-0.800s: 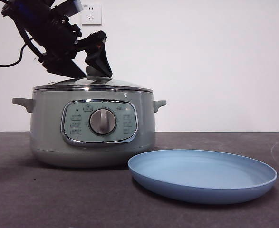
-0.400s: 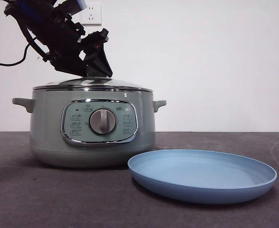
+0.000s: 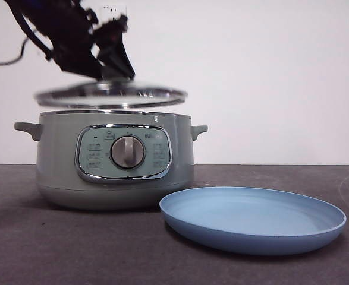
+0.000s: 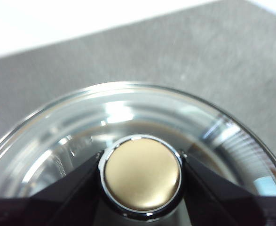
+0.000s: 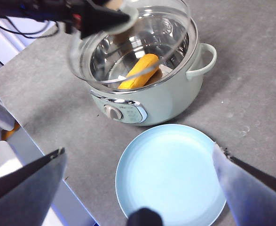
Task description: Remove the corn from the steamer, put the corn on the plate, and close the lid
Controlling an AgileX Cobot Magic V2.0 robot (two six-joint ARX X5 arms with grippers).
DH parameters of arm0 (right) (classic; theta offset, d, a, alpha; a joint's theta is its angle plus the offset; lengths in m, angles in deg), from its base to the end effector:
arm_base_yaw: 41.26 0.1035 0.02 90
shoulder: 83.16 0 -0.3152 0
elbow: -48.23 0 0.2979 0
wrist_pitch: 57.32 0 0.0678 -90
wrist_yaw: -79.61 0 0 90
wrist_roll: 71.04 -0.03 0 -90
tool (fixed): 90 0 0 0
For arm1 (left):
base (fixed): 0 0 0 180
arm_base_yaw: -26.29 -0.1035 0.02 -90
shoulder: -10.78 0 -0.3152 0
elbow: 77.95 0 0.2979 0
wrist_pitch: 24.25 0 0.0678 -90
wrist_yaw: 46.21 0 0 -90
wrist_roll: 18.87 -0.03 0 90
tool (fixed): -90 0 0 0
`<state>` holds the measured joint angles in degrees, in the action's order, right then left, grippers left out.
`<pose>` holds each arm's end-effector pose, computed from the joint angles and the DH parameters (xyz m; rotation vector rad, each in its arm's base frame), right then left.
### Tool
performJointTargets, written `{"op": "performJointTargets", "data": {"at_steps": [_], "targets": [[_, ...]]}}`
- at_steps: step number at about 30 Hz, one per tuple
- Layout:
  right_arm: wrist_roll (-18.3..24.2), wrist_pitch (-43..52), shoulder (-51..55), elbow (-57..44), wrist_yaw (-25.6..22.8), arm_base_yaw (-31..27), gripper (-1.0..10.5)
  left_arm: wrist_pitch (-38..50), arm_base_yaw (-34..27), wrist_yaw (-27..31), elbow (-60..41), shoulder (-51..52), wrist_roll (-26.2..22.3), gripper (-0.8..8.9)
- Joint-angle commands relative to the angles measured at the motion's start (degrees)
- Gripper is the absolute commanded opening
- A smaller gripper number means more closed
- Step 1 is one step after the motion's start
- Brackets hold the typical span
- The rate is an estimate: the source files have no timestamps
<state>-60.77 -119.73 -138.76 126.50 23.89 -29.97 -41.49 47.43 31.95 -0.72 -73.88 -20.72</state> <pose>0.1811 0.0534 0.4192 -0.0212 0.6257 0.8211 0.3469 -0.1408 0.3383 0.0663 0.4259 -0.5736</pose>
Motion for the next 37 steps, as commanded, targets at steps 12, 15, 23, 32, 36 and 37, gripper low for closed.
{"op": "performJointTargets", "data": {"at_steps": [12, 15, 23, 32, 36, 37], "targets": [[-12.22, 15.91, -9.49, 0.07, -2.34, 7.19, 6.0, -8.68, -0.31, -0.44, 0.26, 21.7, 0.11, -0.09], [-15.37, 21.55, -13.44, 0.11, -7.87, 12.31, 6.0, -12.46, -1.03, -0.28, 0.26, 27.85, 0.09, -0.09], [-19.47, 26.23, -28.61, 8.63, -18.71, 23.26, 6.0, -24.5, -2.29, 1.22, 0.24, 41.0, 0.09, -0.09], [-19.89, 15.28, -51.04, 34.42, -27.61, 28.7, 6.0, -31.43, -2.4, 2.84, 0.26, 48.06, 0.26, -0.09], [-19.91, 11.61, -61.24, 44.78, -28.85, 28.96, 6.0, -33.57, -2.4, 2.8, 0.24, 49.33, 0.26, -0.09], [-19.98, 11.5, -63.56, 46.25, -28.83, 28.96, 5.9, -34.29, -2.4, 2.8, 0.26, 49.46, 0.26, -0.09]]}}
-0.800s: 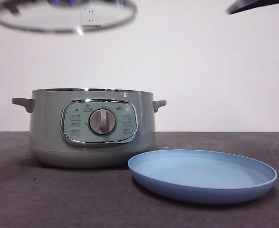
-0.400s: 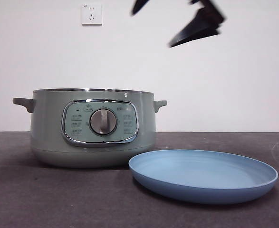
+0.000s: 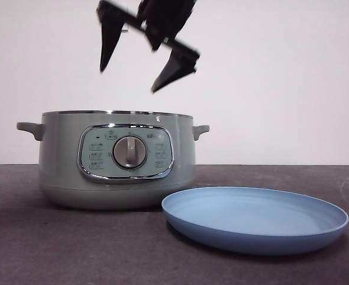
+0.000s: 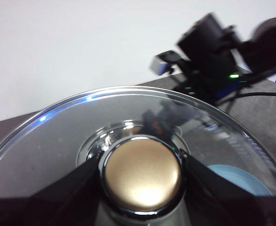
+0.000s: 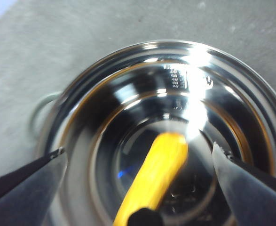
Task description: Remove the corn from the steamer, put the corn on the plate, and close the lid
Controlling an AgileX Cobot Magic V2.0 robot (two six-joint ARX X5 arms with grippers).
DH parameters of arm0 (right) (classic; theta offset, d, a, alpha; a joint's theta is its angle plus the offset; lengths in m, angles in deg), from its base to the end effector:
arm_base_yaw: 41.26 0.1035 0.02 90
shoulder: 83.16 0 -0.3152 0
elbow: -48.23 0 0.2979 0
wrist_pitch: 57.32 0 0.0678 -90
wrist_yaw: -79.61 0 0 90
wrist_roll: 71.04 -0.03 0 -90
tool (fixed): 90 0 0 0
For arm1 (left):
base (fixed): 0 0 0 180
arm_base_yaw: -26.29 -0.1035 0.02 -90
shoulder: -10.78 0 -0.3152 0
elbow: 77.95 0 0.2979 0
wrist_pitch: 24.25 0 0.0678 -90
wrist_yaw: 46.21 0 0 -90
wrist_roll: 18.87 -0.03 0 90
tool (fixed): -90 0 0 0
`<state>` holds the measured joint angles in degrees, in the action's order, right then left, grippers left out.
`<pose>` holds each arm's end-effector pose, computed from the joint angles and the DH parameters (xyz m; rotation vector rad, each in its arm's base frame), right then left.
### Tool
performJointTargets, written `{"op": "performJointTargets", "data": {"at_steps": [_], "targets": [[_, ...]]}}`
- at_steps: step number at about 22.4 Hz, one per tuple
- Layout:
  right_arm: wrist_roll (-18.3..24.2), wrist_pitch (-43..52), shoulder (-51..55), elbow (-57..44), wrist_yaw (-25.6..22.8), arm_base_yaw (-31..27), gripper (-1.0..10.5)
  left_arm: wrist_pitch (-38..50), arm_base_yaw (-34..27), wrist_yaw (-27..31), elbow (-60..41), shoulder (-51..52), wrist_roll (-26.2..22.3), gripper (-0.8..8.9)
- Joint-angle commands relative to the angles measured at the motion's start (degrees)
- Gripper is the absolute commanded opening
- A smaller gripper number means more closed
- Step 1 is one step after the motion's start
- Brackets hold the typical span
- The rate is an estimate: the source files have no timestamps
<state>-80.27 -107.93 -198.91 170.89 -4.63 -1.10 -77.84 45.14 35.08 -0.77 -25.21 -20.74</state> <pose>0.3980 0.3398 0.3558 -0.0859 0.8047 0.6973 0.0783 -0.0315 0.4640 0.0512 0.2098 -0.4827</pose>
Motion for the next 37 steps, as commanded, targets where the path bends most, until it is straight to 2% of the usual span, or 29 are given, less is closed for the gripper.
{"op": "performJointTargets", "data": {"at_steps": [1, 12, 16, 18, 20, 21, 24, 29, 31, 34, 37], "targets": [[-0.74, -0.17, -5.22, 2.62, -0.33, 0.09, 5.9, 1.55, -0.11, -0.33, 0.31, 0.81, 0.26, -0.09], [-1.01, 1.64, -14.03, 2.71, -0.33, 0.79, 5.9, 1.33, -0.09, -0.44, 0.31, 0.81, 0.07, -0.09], [-1.01, 1.53, -16.04, 2.71, -0.37, 1.25, 5.5, 1.29, -0.09, -0.44, 0.31, 0.81, 0.04, -0.09], [-1.03, 1.53, -16.55, 2.71, -0.52, 1.36, 4.5, 1.14, -0.09, -0.44, 0.31, 0.81, 0.04, -0.09], [-0.98, 1.55, -16.59, 2.71, -3.06, 1.49, 2.1, 1.14, -0.09, -0.42, 0.31, 0.81, 0.04, -0.09], [-0.68, 1.68, -16.59, 2.71, -3.1, 1.55, 0.1, 1.05, -0.09, -0.44, 0.31, 0.81, 0.04, -0.09], [-0.59, 2.1, -16.11, 2.71, -3.06, 1.55, -0.1, 0.94, -0.09, -0.42, 0.31, 0.81, 0.07, -0.08], [-0.39, 3.17, -5.9, 2.71, -2.89, 1.53, -0.1, 0.66, -0.09, -0.39, 0.28, 0.79, 0.07, -0.09], [-0.33, -0.63, 1.11, 2.71, -3.5, 0.96, -0.1, 0.66, -0.09, -0.42, 0.28, 0.79, 0.07, -0.09], [3.85, -8.44, 10.32, 2.71, -10.36, 0.07, -0.1, 0.66, -0.09, -0.44, 0.28, 0.79, 0.07, -0.09], [5.22, -14.67, 15.98, 2.62, -10.64, -1.86, -0.1, 0.57, -0.09, -0.44, 0.28, 0.79, 0.09, -0.09]]}}
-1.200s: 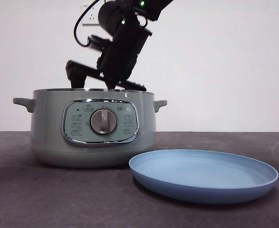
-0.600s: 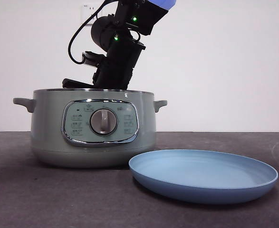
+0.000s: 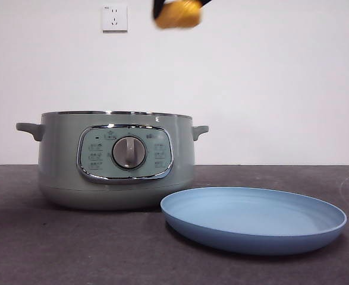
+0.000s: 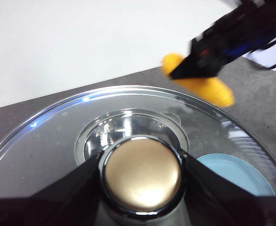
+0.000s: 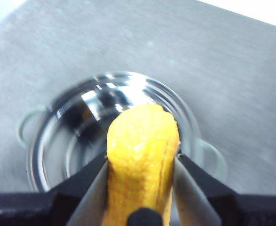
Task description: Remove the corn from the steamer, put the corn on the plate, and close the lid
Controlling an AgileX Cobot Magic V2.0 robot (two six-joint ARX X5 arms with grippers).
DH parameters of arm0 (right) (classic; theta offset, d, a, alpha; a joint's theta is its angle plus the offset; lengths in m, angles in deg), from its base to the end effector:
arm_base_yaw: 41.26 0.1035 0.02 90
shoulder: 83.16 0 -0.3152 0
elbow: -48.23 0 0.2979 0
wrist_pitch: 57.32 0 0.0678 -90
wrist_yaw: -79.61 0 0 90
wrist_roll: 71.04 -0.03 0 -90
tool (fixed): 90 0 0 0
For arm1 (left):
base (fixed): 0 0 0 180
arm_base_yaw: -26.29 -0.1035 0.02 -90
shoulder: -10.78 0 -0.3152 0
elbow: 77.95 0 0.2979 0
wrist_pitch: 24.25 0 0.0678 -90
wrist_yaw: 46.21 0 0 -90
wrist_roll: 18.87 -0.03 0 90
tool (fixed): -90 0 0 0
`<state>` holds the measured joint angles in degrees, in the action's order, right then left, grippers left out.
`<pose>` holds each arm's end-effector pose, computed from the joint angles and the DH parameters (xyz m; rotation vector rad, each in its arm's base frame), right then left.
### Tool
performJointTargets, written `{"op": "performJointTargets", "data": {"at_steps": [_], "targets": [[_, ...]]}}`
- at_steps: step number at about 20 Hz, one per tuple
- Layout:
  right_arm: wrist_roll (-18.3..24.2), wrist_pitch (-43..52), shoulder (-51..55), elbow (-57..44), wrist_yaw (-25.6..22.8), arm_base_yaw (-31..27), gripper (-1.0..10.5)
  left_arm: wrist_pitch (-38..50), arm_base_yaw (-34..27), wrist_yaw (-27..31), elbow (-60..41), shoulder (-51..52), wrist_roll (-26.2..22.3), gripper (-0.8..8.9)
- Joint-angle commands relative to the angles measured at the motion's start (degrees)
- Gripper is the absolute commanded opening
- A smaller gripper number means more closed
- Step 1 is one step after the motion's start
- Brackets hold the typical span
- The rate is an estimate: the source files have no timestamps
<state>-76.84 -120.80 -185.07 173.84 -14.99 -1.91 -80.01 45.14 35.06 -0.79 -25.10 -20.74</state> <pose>0.3363 0.2726 0.4691 -0.1690 0.6808 0.5468 0.0769 -0.0311 0.4604 0.0543 0.2464 -0.4829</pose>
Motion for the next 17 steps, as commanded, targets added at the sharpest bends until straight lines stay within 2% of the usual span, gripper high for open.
{"op": "performJointTargets", "data": {"at_steps": [1, 4, 6, 9, 11, 17], "targets": [[2.21, -3.48, 3.69, -0.52, -0.26, -2.21, -0.1, 2.71, -0.09, -0.44, 0.33, 0.68, 0.09, -0.09], [2.21, -4.7, 8.79, -6.19, -0.22, -5.33, -0.1, 2.49, -0.09, -0.46, 0.31, 0.68, 0.09, -0.09], [1.53, -0.85, 13.49, -15.98, -0.02, -7.17, -0.1, 2.4, -0.09, -0.46, 0.31, 0.68, 0.09, -0.09], [-2.43, 10.69, 21.09, -35.34, 0.87, -8.85, -0.1, 2.43, -0.09, -0.48, 0.31, 0.68, 0.11, -0.09], [-5.11, 18.99, 23.67, -46.73, 4.63, -9.86, -0.1, 2.47, -0.09, -0.52, 0.31, 0.68, 0.11, -0.09], [-12.5, 38.49, 20.04, -66.99, 9.14, -9.94, -0.1, 2.23, -0.09, -0.52, 0.31, 0.68, 0.11, -0.09]]}}
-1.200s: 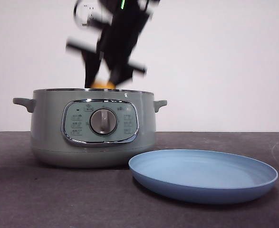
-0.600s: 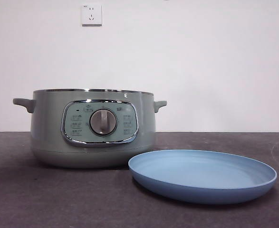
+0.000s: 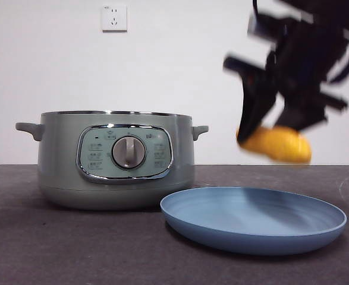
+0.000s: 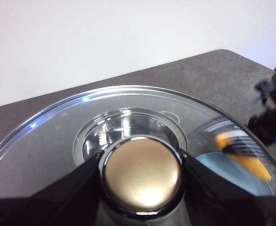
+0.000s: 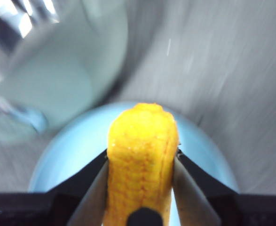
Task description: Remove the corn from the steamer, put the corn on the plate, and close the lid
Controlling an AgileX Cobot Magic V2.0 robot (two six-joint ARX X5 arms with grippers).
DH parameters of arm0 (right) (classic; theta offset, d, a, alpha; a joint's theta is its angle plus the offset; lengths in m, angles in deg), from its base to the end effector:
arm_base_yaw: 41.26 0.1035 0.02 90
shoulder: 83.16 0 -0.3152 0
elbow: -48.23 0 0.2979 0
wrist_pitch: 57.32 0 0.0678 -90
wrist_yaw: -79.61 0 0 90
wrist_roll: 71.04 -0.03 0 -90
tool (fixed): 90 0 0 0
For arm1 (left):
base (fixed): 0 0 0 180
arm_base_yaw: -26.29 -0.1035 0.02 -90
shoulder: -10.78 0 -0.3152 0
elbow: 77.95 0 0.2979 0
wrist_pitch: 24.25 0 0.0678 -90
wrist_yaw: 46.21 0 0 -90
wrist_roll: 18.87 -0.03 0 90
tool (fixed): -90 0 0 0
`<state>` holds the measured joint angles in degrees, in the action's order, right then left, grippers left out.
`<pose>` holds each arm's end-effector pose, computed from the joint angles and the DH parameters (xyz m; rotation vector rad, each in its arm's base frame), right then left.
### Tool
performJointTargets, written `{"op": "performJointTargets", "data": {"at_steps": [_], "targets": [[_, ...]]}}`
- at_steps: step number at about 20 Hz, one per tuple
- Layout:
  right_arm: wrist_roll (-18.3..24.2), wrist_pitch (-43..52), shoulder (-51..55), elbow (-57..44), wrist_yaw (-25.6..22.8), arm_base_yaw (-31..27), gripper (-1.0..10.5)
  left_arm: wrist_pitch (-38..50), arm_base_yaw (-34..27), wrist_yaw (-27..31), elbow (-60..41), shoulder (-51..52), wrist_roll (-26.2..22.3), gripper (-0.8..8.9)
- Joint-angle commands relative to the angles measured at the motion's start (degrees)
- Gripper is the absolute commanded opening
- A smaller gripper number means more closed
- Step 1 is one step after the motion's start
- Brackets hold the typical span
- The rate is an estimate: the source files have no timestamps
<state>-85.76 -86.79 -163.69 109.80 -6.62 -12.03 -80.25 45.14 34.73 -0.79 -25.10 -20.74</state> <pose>0.2737 0.1554 0.2445 0.0467 0.8964 0.4287 0.0767 -0.0312 0.4600 0.0540 0.2506 -0.4886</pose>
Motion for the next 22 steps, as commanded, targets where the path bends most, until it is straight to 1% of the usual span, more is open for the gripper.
{"op": "performJointTargets", "data": {"at_steps": [1, 3, 8, 11, 12, 13, 15, 16, 17, 19, 22], "targets": [[-3.93, 6.82, -2.56, -4.74, 0.79, 0.17, -0.1, 2.43, -0.09, -0.22, 0.31, 0.68, 0.11, -0.09], [-3.91, 9.2, -5.31, -6.34, 0.81, 0.2, -0.1, 2.4, -0.09, -0.2, 0.31, 0.68, 0.11, -0.09], [-3.93, 12.68, -12.33, -6.45, 0.7, 1.7, -0.1, 2.4, -0.09, -0.2, 0.31, 0.2, 0.11, -0.09], [-3.89, 12.83, -13.29, -6.45, 0.35, 2.69, -0.1, 2.56, -0.09, -0.35, 0.31, -0.98, 0.09, -0.09], [-3.91, 12.83, -13.2, -6.45, 0.37, 2.82, 0.2, 2.8, -0.09, -0.68, 0.31, -1.62, 0.09, -0.09], [-3.91, 12.76, -13.16, -6.45, 0.39, 2.82, 0.9, 3.13, -0.09, -1.75, 0.31, -2.29, 0.04, -0.09], [-3.89, 12.66, -12.74, -6.45, 0.39, 2.8, 3.3, 4.55, -0.07, -3.43, 0.31, -4.02, 0.04, -0.08], [-3.89, 12.63, -12.07, -6.45, 0.42, 2.82, 4.8, 5.79, -0.09, -3.39, 0.31, -4.94, -0.11, -0.08], [-3.89, 12.59, -11.21, -6.45, 0.44, 2.82, 5.6, 6.88, -0.09, -3.41, 0.31, -5.66, -0.15, -0.09], [-3.63, 11.65, -7.98, -6.43, 0.39, 2.82, 5.8, 9.55, -0.09, -3.41, 0.31, -7.96, -0.15, -0.09], [-3.3, 8.68, 0.33, -6.38, 0.26, 2.8, 5.8, 14.56, -0.07, -3.45, 0.31, -13.22, -1.38, -0.08]]}}
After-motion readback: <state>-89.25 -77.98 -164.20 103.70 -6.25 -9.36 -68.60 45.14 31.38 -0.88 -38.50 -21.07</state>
